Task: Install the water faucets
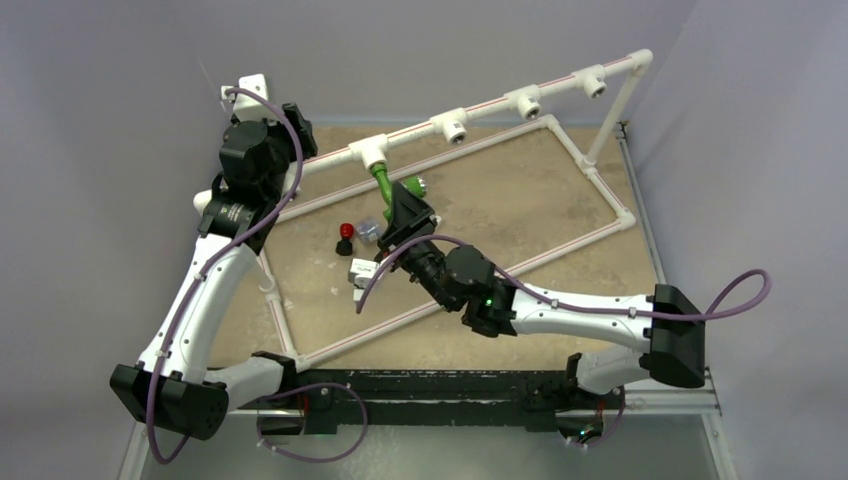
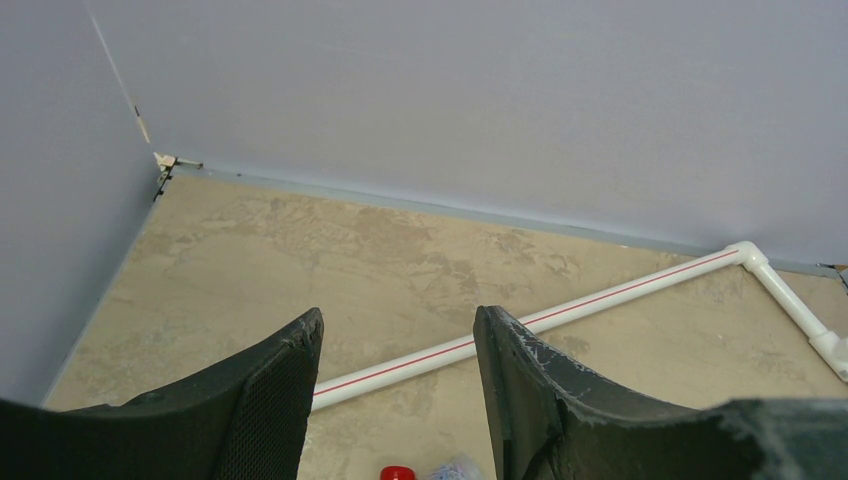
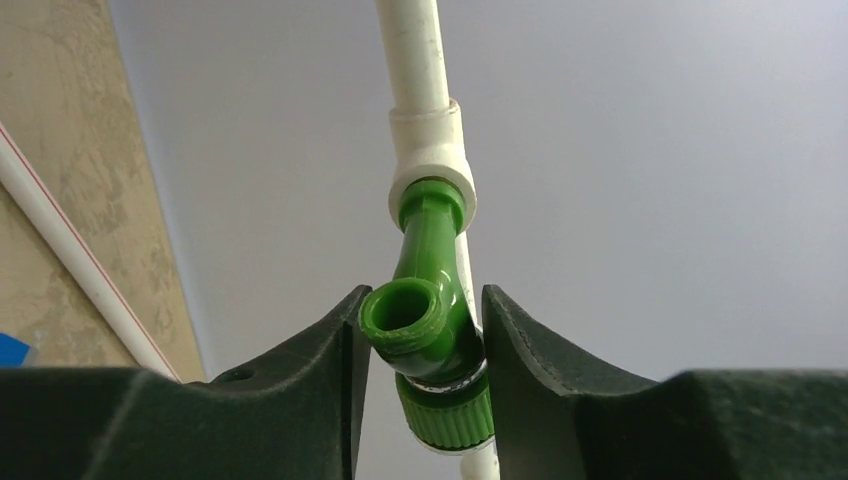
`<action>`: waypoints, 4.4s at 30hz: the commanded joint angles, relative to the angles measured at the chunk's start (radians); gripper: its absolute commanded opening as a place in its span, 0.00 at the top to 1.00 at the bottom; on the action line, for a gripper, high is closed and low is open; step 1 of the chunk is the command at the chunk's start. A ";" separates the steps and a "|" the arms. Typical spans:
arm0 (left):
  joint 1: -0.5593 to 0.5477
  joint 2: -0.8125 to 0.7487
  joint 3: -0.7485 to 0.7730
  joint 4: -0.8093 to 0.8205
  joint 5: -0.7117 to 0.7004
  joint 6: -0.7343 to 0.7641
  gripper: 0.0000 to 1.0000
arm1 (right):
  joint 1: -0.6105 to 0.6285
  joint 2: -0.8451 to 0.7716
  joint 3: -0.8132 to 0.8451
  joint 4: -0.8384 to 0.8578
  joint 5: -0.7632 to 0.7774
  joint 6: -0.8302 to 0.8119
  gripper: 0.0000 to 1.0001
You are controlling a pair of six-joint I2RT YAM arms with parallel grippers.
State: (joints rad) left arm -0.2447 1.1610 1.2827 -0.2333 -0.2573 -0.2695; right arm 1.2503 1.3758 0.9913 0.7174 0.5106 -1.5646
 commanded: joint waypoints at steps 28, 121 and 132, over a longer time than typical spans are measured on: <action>-0.038 0.010 -0.015 -0.217 0.078 -0.004 0.44 | 0.013 0.067 0.036 0.386 0.070 1.707 1.00; -0.038 -0.002 -0.031 -0.204 0.112 -0.010 0.44 | 0.033 -0.034 -0.068 0.366 0.048 0.225 0.13; -0.038 -0.003 -0.034 -0.201 0.111 -0.009 0.44 | 0.051 0.167 0.025 0.634 0.139 0.028 0.20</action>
State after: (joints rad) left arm -0.2443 1.1694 1.2919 -0.2436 -0.2462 -0.2741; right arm 1.2926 1.5173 0.9443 1.1713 0.5957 -1.4418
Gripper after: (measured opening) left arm 0.560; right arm 0.811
